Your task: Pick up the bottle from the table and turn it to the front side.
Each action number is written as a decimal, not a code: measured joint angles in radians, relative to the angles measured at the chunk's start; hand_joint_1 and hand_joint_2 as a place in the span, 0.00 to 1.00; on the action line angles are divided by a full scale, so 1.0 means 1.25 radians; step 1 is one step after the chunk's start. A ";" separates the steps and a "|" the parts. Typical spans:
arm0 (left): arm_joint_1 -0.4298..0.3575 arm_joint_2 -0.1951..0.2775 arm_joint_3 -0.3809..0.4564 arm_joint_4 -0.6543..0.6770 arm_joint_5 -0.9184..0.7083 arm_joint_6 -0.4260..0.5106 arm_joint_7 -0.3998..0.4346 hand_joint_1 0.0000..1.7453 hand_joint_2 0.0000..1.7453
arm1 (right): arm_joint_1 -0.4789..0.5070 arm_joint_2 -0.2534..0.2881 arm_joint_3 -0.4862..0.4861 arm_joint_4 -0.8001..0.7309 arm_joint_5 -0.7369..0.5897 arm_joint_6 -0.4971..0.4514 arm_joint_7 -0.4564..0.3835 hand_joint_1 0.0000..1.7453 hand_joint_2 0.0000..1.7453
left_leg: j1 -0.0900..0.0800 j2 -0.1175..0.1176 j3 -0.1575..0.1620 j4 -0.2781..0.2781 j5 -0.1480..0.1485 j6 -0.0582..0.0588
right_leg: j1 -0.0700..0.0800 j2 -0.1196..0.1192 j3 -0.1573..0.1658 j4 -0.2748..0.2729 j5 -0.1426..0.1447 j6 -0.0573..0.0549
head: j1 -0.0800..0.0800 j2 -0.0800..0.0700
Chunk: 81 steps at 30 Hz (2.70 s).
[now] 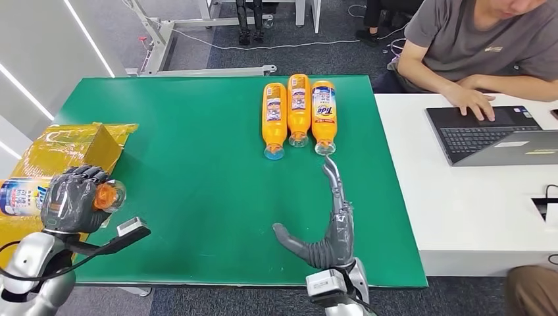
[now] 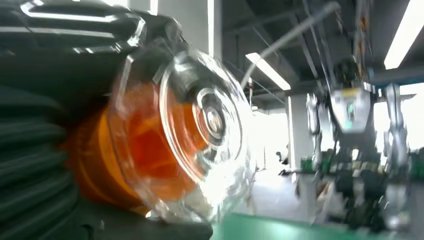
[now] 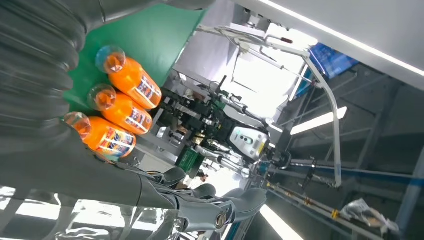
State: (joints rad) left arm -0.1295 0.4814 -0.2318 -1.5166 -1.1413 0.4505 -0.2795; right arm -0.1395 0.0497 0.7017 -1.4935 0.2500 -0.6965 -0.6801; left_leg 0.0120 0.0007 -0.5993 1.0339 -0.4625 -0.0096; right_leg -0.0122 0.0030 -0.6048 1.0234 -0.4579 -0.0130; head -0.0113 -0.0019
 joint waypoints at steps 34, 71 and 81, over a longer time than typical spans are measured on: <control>-0.335 0.070 -0.297 0.621 0.056 -0.118 -0.235 1.00 1.00 | -0.026 0.018 -0.059 -0.021 -0.007 -0.001 -0.015 0.00 1.00 | 0.000 0.000 0.000 0.000 0.000 0.000 | 0.000 0.000 0.000 0.000 0.000 -0.001 | 0.000 0.000; -0.516 -0.042 -0.410 0.857 0.085 -0.291 -0.209 0.00 1.00 | -0.043 0.017 -0.038 0.005 -0.037 -0.001 -0.015 0.00 1.00 | 0.000 0.000 0.001 0.000 0.001 0.000 | 0.000 0.001 0.000 0.001 0.001 -0.001 | 0.000 0.000; -0.525 -0.045 -0.410 0.857 0.143 -0.335 -0.243 0.00 1.00 | -0.025 0.014 -0.038 0.002 -0.017 -0.001 -0.015 0.00 1.00 | 0.000 0.000 0.001 0.000 0.001 0.000 | 0.000 0.001 0.001 0.001 0.001 -0.001 | 0.000 0.000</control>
State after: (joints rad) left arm -0.7859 0.4257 -0.7438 -0.4456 -0.9630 0.0321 -0.5836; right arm -0.1706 0.0677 0.6542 -1.4909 0.2285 -0.6981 -0.6986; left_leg 0.0119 0.0010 -0.5977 1.0340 -0.4616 -0.0102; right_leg -0.0123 0.0040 -0.6038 1.0243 -0.4570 -0.0138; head -0.0113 -0.0019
